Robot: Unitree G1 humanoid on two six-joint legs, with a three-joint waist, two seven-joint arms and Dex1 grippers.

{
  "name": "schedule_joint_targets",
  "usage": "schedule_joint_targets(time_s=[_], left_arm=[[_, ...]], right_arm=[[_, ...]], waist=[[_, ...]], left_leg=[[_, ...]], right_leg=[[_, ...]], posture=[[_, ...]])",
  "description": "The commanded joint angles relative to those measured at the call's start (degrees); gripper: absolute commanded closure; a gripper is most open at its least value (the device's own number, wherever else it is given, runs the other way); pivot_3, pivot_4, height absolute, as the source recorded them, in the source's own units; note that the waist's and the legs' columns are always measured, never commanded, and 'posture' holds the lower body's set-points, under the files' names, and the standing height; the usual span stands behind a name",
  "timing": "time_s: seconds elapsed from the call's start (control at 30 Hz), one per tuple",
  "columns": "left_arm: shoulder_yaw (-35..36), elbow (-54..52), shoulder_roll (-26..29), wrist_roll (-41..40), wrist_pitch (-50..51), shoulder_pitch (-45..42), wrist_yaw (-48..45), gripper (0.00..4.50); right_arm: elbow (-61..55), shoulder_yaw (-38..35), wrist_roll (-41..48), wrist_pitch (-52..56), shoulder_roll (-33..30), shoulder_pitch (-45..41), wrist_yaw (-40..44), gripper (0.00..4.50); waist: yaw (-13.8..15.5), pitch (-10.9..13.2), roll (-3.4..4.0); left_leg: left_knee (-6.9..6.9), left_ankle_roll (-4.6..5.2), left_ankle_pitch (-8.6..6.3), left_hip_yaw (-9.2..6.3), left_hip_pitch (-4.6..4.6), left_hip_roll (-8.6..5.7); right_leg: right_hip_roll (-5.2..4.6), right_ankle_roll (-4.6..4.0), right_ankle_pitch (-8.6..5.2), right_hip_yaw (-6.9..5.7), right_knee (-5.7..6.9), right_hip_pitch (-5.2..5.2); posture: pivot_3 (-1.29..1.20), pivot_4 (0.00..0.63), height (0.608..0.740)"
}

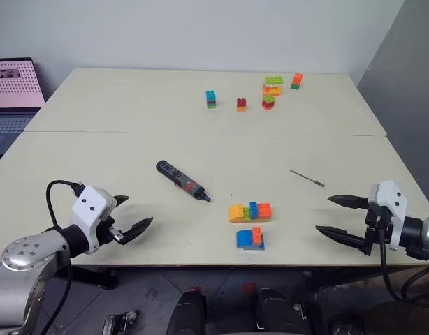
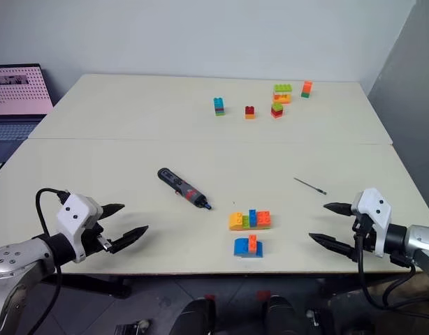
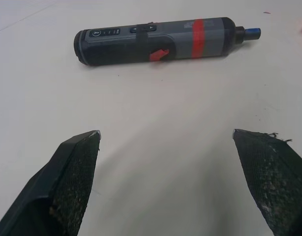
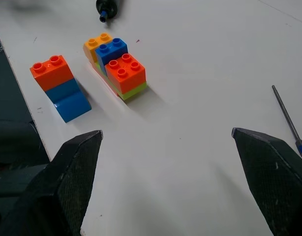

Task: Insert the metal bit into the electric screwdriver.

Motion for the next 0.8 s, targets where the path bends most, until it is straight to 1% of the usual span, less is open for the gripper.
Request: schedule_joint_targets(time_s=[0.03, 0.17, 0.23, 0.33, 0.43, 0.53, 0.57, 0.63, 0.67, 0.8], left_arm=[[1.58, -2.4, 1.33, -0.81, -0.08, -0.31, -0.68, 0.0], [1.51, -2.62, 1.46, -0.88, -0.05, -0.63, -0.82, 0.0], [1.74, -3.03, 1.27, -2.22, -0.27, -1.08, -1.61, 0.0], [2.66, -2.59, 0.81, -3.91, -3.41, -2.11, -3.67, 0.0], [2.16, -2.34, 1.73, -3.69, -5.45, -1.82, -5.77, 0.0], [1.77, -2.53, 2.49, -4.17, -5.04, -1.88, -6.95, 0.0], [1.21, -2.78, 3.38, -3.6, -5.95, -2.06, -8.12, 0.0], [-1.87, -2.32, 6.51, 0.34, -11.54, -2.95, -12.05, 0.0], [-3.34, -2.14, 7.53, 0.94, -13.26, -3.67, -14.03, 0.0], [-6.57, -2.45, 8.99, -0.39, -14.63, -5.86, -17.72, 0.0]], right_arm=[[-0.71, -1.04, 0.16, -0.92, -0.37, -0.57, 0.26, 0.07], [-0.5, -0.7, -0.35, -1.55, -0.23, -0.35, 0.36, 0.07], [-0.36, -0.75, -0.6, -1.83, -0.17, -0.24, 0.43, 0.07], [0.47, -0.85, -1.29, -2.75, -0.14, -0.02, 0.97, 0.07], [0.94, -0.76, -1.42, -3.3, -0.21, -0.1, 1.33, 0.07], [1.37, -0.76, -1.3, -3.68, -0.45, -0.29, 1.85, 0.07], [1.49, -0.75, -1.23, -3.81, -0.73, -0.5, 2.32, 0.07], [1.4, 0.05, -1.55, -4.04, -1.52, -1.63, 3.14, 0.07], [1.02, 0.78, -1.53, -3.81, -1.84, -2.39, 3.42, 0.07], [-0.37, 2.45, -0.65, -2.51, -3.18, -4.0, 4.79, 0.07]], waist=[[0.01, 0.0, 0.0], [0.01, 0.0, 0.0], [0.01, 0.0, 0.0], [0.02, 0.0, 0.0], [0.03, 0.0, 0.0], [0.02, 0.0, 0.0], [0.01, 0.0, 0.0], [-0.02, 0.0, -0.01], [-0.01, 0.01, 0.0], [0.0, 0.01, 0.01]], left_leg=[[0.0, 0.0, 0.0, 0.0, 0.0, 0.0], [0.0, 0.0, 0.0, 0.0, 0.0, 0.0], [0.0, 0.0, 0.0, 0.0, 0.0, 0.0], [0.0, 0.0, 0.0, 0.0, 0.0, 0.0], [0.0, 0.0, 0.0, 0.01, 0.0, 0.0], [0.0, 0.0, 0.0, 0.02, 0.0, 0.0], [0.0, 0.0, 0.0, 0.02, 0.0, 0.0], [0.01, 0.0, 0.0, 0.02, 0.0, 0.0], [0.02, 0.0, 0.0, 0.02, 0.0, 0.0], [0.03, 0.0, 0.0, 0.05, 0.02, -0.01]], right_leg=[[0.0, 0.0, 0.0, 0.0, 0.0, 0.0], [0.0, 0.0, 0.0, 0.0, 0.0, 0.0], [0.0, 0.0, 0.0, 0.01, 0.0, 0.0], [0.0, 0.0, 0.0, 0.0, 0.0, 0.0], [0.0, 0.0, 0.0, 0.01, 0.0, 0.0], [0.0, 0.0, 0.0, 0.01, 0.01, 0.0], [0.0, 0.0, 0.0, 0.01, 0.01, 0.0], [0.01, 0.0, 0.0, 0.0, 0.01, 0.0], [0.01, 0.0, 0.0, 0.0, 0.01, -0.01], [-0.02, -0.01, 0.0, 0.04, 0.01, 0.01]], posture=[[0.0, 0.15, 0.74], [0.0, 0.15, 0.74], [0.0, 0.15, 0.74], [0.0, 0.15, 0.74], [0.0, 0.15, 0.74], [0.0, 0.15, 0.74], [0.0, 0.15, 0.74], [0.0, 0.15, 0.74], [0.0, 0.15, 0.74], [0.0, 0.15, 0.74]])
